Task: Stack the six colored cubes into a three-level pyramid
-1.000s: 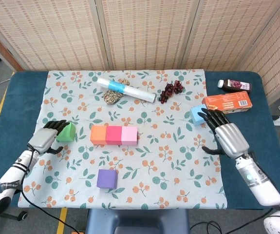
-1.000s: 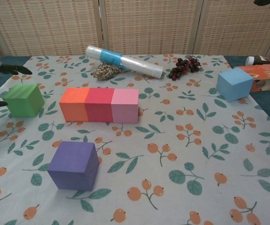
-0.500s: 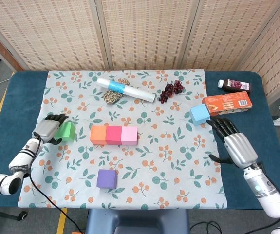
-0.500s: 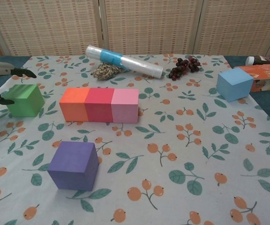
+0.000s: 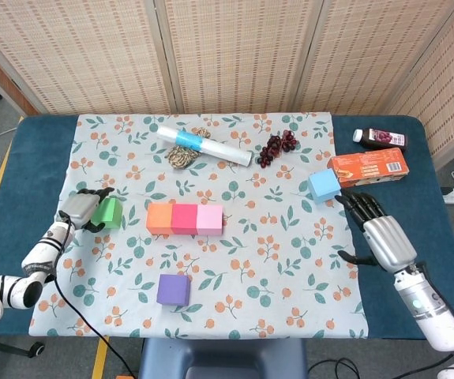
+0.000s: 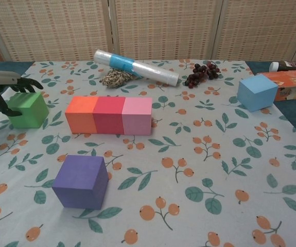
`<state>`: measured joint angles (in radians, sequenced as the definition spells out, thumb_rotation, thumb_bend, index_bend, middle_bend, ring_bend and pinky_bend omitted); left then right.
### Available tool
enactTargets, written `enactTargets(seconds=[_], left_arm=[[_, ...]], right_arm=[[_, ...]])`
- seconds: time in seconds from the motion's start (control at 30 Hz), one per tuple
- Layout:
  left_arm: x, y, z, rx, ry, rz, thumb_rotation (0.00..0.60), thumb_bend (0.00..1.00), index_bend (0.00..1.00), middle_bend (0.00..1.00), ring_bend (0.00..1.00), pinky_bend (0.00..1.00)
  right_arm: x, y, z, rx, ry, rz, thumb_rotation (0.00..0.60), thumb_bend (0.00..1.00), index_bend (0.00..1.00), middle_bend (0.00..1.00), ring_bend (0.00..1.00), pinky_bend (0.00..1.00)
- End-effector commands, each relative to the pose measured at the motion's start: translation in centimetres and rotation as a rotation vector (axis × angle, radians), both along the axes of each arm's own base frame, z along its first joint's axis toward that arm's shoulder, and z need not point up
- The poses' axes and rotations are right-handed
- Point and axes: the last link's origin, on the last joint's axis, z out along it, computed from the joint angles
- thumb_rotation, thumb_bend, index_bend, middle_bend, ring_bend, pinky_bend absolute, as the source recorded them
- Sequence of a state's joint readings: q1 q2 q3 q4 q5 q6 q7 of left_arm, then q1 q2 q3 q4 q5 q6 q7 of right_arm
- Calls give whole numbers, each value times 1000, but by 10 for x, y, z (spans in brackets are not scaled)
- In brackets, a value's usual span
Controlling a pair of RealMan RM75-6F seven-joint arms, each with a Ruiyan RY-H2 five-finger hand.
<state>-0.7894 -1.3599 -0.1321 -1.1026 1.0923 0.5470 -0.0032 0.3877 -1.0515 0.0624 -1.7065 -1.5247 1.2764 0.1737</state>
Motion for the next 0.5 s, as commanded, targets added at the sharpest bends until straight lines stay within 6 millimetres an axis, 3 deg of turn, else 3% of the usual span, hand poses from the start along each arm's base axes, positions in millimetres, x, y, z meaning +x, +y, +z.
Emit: enactTargets(seconds=[0.03, 0.23, 0.5], left_arm=[[0, 2, 2, 34, -38, 15, 600, 333, 245, 348, 348, 281], [17, -3, 16, 74, -143, -1, 600, 335, 263, 369, 379, 331], [73, -9, 32, 85, -270, -105, 600, 334, 253, 356, 362, 325]], right_arm=[[-1, 1, 0, -2, -5, 0, 600, 46, 0, 0, 0, 0], [-1, 4, 5, -25, -34, 10, 600, 46, 0, 0, 0, 0], [-7, 12, 9, -34, -57, 8, 600, 47, 0, 0, 0, 0]])
